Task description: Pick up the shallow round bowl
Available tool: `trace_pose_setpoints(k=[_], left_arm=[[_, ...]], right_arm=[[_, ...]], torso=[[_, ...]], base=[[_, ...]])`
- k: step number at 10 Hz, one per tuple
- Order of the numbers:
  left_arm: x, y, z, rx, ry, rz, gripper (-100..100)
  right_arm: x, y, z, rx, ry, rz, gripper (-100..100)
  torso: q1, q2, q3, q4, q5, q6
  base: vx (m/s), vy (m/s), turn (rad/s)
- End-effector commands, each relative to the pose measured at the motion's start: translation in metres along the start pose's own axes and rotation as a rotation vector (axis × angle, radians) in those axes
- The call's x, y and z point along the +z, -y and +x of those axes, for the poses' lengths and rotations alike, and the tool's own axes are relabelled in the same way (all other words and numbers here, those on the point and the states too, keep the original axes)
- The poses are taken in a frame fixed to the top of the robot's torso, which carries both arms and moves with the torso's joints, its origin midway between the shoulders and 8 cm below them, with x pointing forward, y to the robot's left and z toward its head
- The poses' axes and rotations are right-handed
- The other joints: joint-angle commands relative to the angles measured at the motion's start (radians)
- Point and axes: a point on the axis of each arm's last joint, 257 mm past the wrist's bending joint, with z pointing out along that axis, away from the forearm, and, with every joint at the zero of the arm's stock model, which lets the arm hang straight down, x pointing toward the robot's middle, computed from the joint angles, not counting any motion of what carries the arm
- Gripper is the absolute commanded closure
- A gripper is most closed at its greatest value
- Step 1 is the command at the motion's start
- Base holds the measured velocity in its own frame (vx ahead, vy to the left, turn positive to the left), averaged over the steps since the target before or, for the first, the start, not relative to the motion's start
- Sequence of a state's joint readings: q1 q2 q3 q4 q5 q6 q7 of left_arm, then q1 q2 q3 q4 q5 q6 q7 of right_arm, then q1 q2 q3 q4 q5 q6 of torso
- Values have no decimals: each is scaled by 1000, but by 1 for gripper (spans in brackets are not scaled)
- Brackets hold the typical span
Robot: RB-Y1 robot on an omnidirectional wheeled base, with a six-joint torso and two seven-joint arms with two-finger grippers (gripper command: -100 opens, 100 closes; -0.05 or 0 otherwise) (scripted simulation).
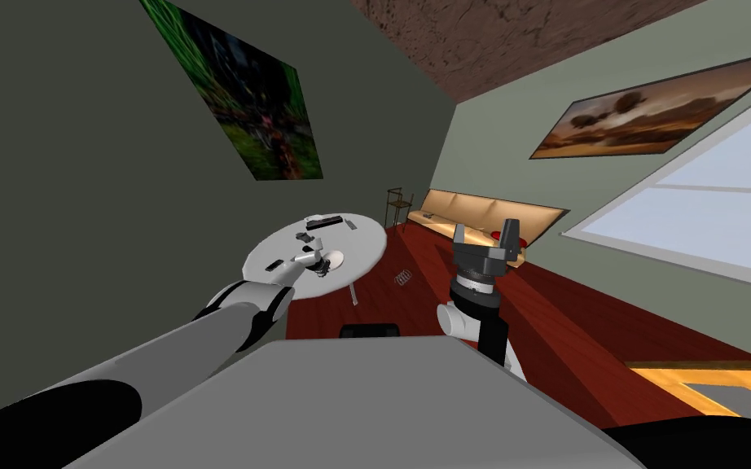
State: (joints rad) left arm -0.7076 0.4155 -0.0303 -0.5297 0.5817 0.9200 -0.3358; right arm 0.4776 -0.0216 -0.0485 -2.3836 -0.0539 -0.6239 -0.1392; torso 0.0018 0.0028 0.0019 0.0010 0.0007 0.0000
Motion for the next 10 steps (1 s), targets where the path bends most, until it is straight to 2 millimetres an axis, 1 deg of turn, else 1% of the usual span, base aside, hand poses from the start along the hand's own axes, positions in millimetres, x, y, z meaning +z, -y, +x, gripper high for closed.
trace_pose_setpoints(k=[1,3,4,5,7,8,10], left_arm=[[2,10,28,20,-13,-4,100],[2,10,28,20,-13,-4,100],[4,17,52,40,-21,-6,100],[4,17,52,40,-21,-6,100],[4,32,100,83,-36,-5,100],[4,32,100,83,-36,-5,100],[4,32,100,83,-36,-5,100]], right_arm=[[0,0,0,0,0,0,0],[0,0,0,0,0,0,0],[0,0,0,0,0,0,0],[0,0,0,0,0,0,0],[0,0,0,0,0,0,0],[0,0,0,0,0,0,0],[0,0,0,0,0,0,0]], torso=[[0,0,0,0,0,0],[0,0,0,0,0,0],[-2,0,0,0,-1,0],[-1,1,1,1,-1,0],[-1,1,1,1,-1,0],[1,1,1,1,-1,0],[-3,1,1,1,-1,1]], base=[[10,73,164],[5,42,26],[-6,57,168],[2,53,73],[5,84,201],[4,74,56],[5,17,-19]])
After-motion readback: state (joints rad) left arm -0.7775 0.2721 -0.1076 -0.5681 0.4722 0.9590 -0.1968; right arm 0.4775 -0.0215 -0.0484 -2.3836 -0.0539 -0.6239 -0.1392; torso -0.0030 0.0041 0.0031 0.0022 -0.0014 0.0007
